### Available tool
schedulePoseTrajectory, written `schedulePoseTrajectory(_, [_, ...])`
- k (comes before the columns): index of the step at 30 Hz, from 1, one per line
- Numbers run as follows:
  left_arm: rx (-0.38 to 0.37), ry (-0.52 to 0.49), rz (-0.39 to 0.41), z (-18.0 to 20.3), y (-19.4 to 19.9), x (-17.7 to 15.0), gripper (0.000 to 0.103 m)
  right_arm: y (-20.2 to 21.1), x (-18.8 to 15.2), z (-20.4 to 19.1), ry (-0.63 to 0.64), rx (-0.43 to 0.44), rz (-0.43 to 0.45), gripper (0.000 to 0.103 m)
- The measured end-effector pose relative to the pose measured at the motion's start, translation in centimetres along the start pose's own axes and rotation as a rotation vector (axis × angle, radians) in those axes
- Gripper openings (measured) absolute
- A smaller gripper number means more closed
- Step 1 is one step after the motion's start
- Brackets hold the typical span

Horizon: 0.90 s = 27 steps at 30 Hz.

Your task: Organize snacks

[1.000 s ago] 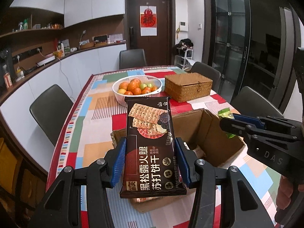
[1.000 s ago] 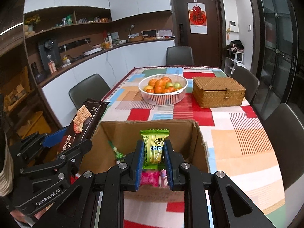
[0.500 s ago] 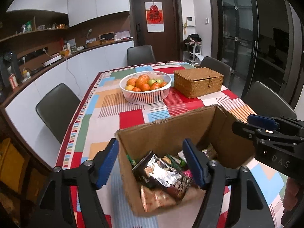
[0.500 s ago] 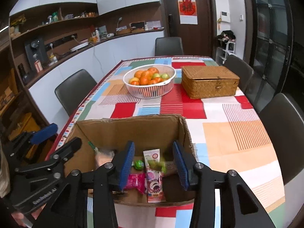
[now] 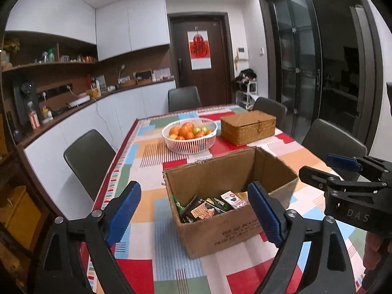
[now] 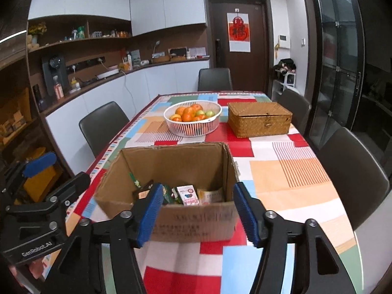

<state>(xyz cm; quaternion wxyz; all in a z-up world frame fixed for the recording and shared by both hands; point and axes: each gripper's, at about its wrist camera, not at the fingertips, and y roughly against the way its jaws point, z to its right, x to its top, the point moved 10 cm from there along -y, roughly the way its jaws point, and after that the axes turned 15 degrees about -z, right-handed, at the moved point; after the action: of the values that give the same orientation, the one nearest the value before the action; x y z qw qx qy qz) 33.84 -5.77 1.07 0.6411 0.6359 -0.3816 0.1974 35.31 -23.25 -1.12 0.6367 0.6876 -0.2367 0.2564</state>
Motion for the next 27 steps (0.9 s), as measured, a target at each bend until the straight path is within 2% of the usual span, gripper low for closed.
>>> schedulePoseTrajectory(6, [0.016, 0.009, 0.048, 0.0, 3.6, -1.6, 0.097, 3.6, -2.7, -0.4, 0.002, -0.005, 0.042, 0.064])
schedulePoseTrajectory(12, [0.010, 0.024, 0.043, 0.3, 5.6, -3.9, 0.102, 6.1, -5.4, -0.6, 0.026, -0.052, 0.061, 0.070])
schedulePoseTrajectory(14, [0.011, 0.024, 0.039, 0.4, 6.2, -4.6, 0.103, 6.9, -6.2, -0.6, 0.031, -0.064, 0.066, 0.075])
schedulePoseTrajectory(27, [0.029, 0.049, 0.037, 0.0, 9.5, -7.5, 0.103, 11.0, -8.7, -1.0, 0.009, -0.079, 0.125, 0.089])
